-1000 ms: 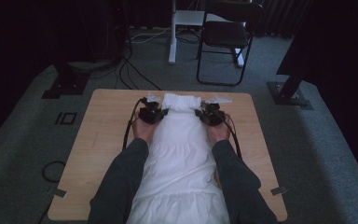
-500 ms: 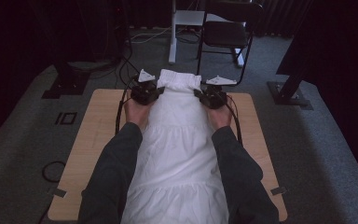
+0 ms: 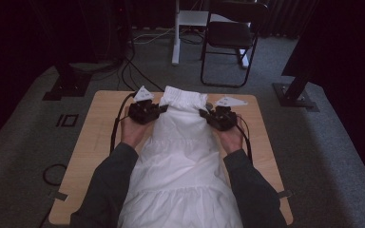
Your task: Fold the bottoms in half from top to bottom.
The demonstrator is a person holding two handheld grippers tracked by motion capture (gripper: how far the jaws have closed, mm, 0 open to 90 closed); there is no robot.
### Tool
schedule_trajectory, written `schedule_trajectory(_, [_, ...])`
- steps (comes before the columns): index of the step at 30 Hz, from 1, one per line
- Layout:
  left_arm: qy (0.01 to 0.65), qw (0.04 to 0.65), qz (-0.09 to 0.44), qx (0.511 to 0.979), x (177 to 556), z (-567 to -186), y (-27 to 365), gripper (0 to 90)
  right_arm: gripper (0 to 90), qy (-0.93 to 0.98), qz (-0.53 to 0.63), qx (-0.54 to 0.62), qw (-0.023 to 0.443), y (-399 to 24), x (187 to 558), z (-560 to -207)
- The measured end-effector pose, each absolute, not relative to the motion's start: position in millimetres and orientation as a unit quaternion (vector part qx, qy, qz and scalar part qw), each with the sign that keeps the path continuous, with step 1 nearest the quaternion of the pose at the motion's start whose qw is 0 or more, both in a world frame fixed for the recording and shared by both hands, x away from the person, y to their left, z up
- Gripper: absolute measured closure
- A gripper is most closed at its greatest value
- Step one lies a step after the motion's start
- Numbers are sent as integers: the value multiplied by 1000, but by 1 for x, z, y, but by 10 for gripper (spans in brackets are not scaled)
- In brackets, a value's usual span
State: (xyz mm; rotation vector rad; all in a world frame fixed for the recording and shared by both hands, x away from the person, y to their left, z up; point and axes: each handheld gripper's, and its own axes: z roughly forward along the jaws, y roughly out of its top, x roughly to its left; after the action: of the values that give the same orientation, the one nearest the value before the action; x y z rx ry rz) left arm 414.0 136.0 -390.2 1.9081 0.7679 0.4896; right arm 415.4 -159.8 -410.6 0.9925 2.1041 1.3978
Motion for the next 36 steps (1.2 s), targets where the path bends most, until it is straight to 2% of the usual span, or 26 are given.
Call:
schedule_trajectory(12, [326,496,206,778,348,-434,147,828,827,777,493,327,214,-153,358,-437])
schedule_trajectory(20, [340,489,172,785,321,-465,151,825,827,790,484,329,184,-152,335,-466])
schedule_trajectory(28, [350,438,119,820,279,-520,147,821,826,812,456,336,139,-156,302,-512])
schedule_trajectory(32, [363,419,88,828,272,-546,147,825,824,831,425,340,114,-154,292,-538])
schedule_trajectory(36, [359,400,90,839,272,-556,142,826,822,840,404,348,99,-152,291,-557])
